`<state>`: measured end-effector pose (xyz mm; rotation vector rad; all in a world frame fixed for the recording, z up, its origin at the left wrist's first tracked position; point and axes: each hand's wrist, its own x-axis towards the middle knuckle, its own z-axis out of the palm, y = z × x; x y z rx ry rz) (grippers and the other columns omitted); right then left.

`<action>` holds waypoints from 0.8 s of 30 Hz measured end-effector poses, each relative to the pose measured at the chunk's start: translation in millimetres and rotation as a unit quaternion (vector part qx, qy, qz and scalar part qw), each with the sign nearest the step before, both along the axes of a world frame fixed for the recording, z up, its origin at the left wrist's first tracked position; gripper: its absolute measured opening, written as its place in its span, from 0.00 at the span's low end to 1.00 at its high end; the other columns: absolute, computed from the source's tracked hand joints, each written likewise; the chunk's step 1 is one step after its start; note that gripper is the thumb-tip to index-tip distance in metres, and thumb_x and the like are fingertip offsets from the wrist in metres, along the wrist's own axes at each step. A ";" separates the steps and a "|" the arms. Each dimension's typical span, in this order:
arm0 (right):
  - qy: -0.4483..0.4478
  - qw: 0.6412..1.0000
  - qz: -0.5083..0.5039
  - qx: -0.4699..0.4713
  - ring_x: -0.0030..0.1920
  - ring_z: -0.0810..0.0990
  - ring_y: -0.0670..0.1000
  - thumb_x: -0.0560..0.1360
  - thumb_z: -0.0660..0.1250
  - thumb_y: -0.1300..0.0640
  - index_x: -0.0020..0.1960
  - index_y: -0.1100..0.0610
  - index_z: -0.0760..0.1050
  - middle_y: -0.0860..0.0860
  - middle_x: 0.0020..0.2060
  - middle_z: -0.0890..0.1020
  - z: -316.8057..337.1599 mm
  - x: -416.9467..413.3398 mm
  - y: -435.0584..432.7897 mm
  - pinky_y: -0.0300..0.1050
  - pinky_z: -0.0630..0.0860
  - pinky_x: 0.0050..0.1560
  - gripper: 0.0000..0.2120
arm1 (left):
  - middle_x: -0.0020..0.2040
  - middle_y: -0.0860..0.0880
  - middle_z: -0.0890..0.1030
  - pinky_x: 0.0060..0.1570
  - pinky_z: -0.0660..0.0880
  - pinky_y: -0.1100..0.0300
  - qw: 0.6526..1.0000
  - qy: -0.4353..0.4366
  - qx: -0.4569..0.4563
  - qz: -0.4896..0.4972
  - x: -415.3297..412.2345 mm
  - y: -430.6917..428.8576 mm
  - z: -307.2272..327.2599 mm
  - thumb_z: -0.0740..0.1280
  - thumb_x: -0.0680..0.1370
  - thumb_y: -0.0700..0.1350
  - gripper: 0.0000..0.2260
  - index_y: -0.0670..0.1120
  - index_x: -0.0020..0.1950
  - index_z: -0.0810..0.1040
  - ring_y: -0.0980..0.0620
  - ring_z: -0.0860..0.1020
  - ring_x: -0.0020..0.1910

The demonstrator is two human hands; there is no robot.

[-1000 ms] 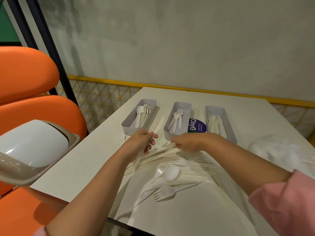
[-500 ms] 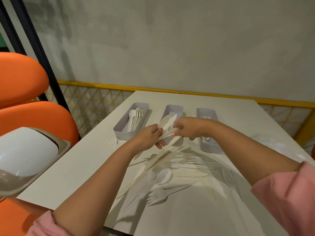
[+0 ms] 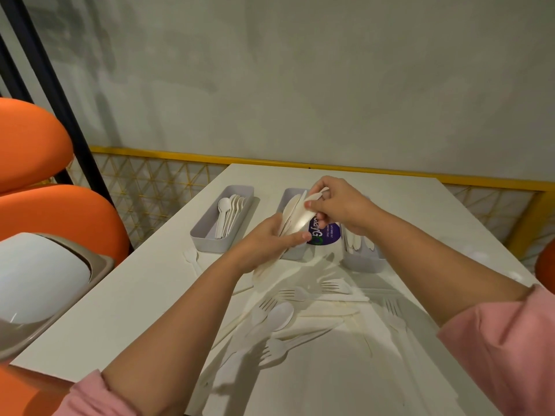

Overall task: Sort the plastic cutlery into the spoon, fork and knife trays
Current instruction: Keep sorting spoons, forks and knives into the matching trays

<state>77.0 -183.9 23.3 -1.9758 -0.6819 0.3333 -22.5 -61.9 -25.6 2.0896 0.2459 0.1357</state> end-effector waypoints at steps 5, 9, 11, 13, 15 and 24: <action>0.053 0.992 -0.049 0.101 0.30 0.77 0.49 0.76 0.65 0.63 0.60 0.58 0.67 0.54 0.35 0.76 -6.4 1.7 3.4 0.43 0.79 0.42 0.14 | 0.36 0.50 0.74 0.34 0.72 0.64 0.995 -0.004 -0.104 -0.005 10.3 -5.6 -2.3 0.65 0.78 0.45 0.09 0.45 0.55 0.70 0.55 0.73 0.32; 0.046 0.990 -0.079 0.105 0.40 0.76 0.50 0.78 0.63 0.59 0.65 0.56 0.65 0.54 0.47 0.75 -16.2 -0.8 6.8 0.45 0.77 0.48 0.17 | 0.30 0.49 0.69 0.25 0.67 0.65 0.972 -0.037 -0.231 0.011 19.6 -14.8 -2.5 0.59 0.80 0.40 0.06 0.43 0.43 0.69 0.56 0.67 0.24; 0.085 0.989 -0.081 0.087 0.45 0.76 0.52 0.79 0.60 0.54 0.65 0.54 0.64 0.55 0.49 0.75 -25.3 -4.4 8.7 0.47 0.77 0.47 0.16 | 0.28 0.49 0.68 0.24 0.67 0.65 0.957 -0.050 -0.284 0.025 24.5 -21.4 0.8 0.58 0.81 0.40 0.08 0.43 0.41 0.69 0.56 0.66 0.23; 0.177 0.977 -0.048 0.107 0.37 0.76 0.52 0.80 0.56 0.50 0.63 0.56 0.66 0.55 0.39 0.76 -32.6 -13.9 10.1 0.49 0.79 0.42 0.14 | 0.28 0.48 0.69 0.29 0.70 0.60 0.944 -0.061 -0.322 0.039 29.7 -26.6 4.1 0.58 0.81 0.42 0.09 0.43 0.42 0.70 0.54 0.69 0.24; 0.246 0.961 -0.021 0.128 0.36 0.77 0.52 0.81 0.52 0.47 0.60 0.54 0.70 0.53 0.36 0.77 -37.1 -24.0 9.5 0.50 0.79 0.42 0.15 | 0.33 0.43 0.75 0.38 0.75 0.54 0.941 -0.076 -0.321 0.073 36.0 -31.5 4.3 0.58 0.81 0.44 0.09 0.42 0.45 0.73 0.48 0.76 0.32; 0.194 0.977 0.019 0.087 0.30 0.74 0.51 0.82 0.52 0.54 0.63 0.56 0.70 0.57 0.39 0.79 -51.3 -15.7 -12.1 0.40 0.70 0.25 0.15 | 0.53 0.39 0.77 0.47 0.79 0.51 0.954 -0.101 -0.229 0.166 67.3 -52.5 -1.9 0.55 0.81 0.48 0.14 0.42 0.63 0.69 0.43 0.79 0.49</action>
